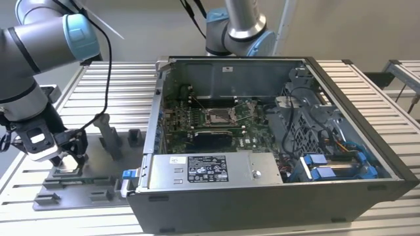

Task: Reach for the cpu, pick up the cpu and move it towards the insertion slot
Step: 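Pick up the cpu and move it towards the insertion slot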

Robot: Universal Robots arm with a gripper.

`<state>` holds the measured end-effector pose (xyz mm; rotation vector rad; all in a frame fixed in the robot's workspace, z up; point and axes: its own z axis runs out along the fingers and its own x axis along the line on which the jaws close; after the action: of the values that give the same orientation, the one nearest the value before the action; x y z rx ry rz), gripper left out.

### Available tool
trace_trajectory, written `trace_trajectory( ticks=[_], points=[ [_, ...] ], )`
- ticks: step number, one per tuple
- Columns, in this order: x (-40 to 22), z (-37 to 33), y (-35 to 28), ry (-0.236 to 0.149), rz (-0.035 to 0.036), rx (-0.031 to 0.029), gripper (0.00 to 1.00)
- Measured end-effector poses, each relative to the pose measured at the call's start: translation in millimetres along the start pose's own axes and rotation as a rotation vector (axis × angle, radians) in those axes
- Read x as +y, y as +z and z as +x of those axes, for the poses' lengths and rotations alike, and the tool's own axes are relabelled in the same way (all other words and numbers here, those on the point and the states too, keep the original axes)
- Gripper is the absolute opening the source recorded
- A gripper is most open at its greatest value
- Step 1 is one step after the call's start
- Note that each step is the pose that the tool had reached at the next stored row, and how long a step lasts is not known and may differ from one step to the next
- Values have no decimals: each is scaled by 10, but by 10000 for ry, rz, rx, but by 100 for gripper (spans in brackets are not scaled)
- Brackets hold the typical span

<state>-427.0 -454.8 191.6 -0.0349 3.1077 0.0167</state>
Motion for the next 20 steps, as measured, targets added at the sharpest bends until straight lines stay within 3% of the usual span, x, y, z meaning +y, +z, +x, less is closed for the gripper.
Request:
trace_trajectory(
  ticks=[3,11,16,20],
  points=[
    [0,0,31,-17,-2,-55,100],
    [0,3,64,-35,-8,-51,100],
    [1,2,24,-31,-131,-44,100],
    [1,1,6,-30,-178,-41,100]
  ],
)
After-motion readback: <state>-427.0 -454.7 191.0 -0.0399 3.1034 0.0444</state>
